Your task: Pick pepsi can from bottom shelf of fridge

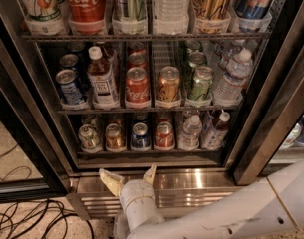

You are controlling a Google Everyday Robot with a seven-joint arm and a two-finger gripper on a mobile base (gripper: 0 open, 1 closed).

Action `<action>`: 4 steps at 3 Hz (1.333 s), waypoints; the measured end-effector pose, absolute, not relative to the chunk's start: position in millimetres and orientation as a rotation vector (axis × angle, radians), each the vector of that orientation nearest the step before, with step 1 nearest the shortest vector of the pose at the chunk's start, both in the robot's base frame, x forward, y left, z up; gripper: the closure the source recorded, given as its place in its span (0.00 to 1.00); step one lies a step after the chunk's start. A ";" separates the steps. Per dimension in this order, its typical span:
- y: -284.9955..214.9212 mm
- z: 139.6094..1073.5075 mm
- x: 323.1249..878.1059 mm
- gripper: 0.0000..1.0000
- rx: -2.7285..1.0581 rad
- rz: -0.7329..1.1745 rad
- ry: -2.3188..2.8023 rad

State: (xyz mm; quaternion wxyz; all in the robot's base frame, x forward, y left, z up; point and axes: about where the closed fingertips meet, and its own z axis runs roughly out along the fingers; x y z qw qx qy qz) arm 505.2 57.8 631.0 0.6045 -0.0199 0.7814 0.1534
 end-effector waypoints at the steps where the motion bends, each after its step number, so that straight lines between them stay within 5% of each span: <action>1: 60.7 624.5 516.9 0.04 -0.033 0.358 1.791; 4: 39.9 602.0 559.3 0.21 0.028 0.212 1.723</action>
Offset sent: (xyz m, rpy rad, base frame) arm 0.0559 0.0017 -0.0255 -0.0199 -0.0700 -0.0720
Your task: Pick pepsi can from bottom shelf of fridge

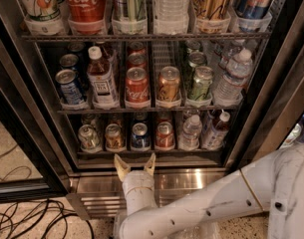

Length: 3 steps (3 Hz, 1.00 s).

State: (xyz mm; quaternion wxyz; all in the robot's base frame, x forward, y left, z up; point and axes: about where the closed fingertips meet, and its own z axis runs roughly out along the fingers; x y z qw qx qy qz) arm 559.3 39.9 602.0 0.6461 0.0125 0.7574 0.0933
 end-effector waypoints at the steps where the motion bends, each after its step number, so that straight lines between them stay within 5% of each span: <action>1: 36.0 601.2 569.3 0.29 0.039 0.197 1.691; 3: 40.8 607.3 587.5 0.32 0.014 0.191 1.651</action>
Offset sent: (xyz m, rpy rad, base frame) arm 0.0480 0.0067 0.0116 -0.0376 -0.1218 0.0052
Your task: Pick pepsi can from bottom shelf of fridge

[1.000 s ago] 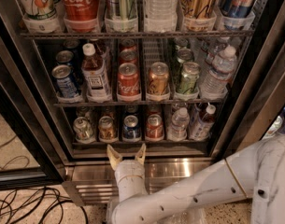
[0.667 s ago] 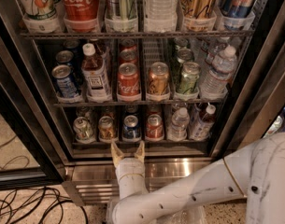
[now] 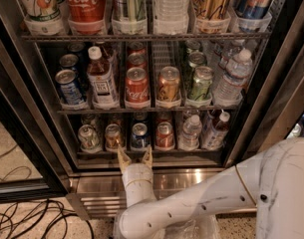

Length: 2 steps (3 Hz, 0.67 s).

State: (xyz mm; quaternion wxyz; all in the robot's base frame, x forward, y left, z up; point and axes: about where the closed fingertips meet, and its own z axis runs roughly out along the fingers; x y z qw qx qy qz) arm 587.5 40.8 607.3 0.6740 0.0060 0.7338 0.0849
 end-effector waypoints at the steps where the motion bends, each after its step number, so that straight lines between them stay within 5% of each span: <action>1: 40.8 607.3 587.5 0.43 0.014 0.191 1.651; 2: 40.9 607.3 587.5 0.50 0.014 0.191 1.651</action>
Offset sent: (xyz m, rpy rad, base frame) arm 0.0000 0.0000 0.0000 0.0000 0.0000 0.0000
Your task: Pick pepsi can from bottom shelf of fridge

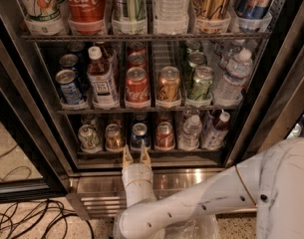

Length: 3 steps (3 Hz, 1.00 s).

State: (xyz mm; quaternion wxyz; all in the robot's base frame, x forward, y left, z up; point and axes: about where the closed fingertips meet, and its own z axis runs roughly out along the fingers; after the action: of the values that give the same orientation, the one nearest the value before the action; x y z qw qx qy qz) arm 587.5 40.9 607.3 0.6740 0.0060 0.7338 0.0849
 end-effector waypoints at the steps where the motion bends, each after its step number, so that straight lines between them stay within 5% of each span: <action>1: 40.9 607.3 587.6 0.39 0.014 0.191 1.651; 3: 40.9 607.3 587.6 0.28 0.013 0.191 1.651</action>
Offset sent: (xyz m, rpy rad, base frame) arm 0.0000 0.0000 0.0000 0.0000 0.0000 0.0000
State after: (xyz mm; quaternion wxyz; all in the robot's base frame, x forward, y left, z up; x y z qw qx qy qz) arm 587.6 40.9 607.3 0.6740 0.0060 0.7338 0.0849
